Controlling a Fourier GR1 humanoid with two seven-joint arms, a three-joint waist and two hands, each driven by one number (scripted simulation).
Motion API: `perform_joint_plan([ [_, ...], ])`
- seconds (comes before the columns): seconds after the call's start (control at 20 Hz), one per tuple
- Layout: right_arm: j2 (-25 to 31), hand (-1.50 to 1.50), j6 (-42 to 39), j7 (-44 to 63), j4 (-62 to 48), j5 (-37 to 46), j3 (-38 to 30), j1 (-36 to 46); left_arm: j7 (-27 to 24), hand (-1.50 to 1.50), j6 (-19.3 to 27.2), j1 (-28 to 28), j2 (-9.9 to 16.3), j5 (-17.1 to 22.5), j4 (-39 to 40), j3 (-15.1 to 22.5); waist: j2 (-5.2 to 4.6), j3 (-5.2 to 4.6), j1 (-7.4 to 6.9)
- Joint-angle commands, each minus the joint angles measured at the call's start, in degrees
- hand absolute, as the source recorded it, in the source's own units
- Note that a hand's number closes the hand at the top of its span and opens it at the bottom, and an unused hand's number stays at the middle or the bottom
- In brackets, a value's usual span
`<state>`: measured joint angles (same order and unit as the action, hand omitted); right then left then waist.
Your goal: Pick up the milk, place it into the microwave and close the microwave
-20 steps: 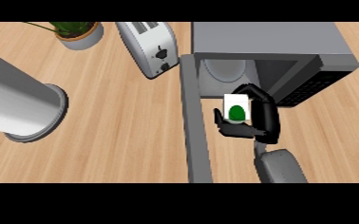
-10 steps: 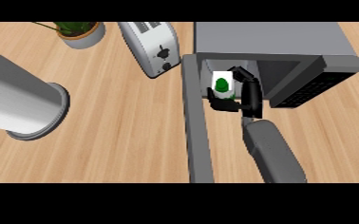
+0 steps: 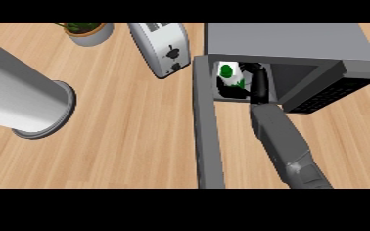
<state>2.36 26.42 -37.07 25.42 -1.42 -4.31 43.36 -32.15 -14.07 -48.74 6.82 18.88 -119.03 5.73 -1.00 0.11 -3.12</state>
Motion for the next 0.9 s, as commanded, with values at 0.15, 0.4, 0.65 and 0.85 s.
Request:
perform_joint_plan([
  [0.15, 5.6, 1.5, -0.3, -3.1, -11.0, 1.6, -2.1, 5.4, -2.5, -1.5, -2.0, -1.5, 0.6, -1.7, -0.3, 0.7, -0.81, 0.1, -2.42],
  [0.4, 6.3, 1.5, 3.9, -4.8, -14.1, 3.7, -1.5, 8.5, -0.7, -1.5, -2.1, 1.3, 1.4, 0.4, 1.4, -1.1, -1.41, 0.12, -3.0],
  [0.65, 6.8, 1.5, 10.3, -7.3, -15.8, 6.3, -0.3, 10.5, 0.2, -1.5, -1.7, 2.6, 0.6, -1.2, 1.4, 1.3, -1.77, 0.16, -3.6],
  [0.85, 7.5, 1.5, 9.9, -8.9, -15.9, 4.6, -2.5, 11.0, 0.9, -1.5, -2.4, 2.7, 1.9, 1.9, -0.1, -1.5, -2.11, 0.24, -3.98],
])
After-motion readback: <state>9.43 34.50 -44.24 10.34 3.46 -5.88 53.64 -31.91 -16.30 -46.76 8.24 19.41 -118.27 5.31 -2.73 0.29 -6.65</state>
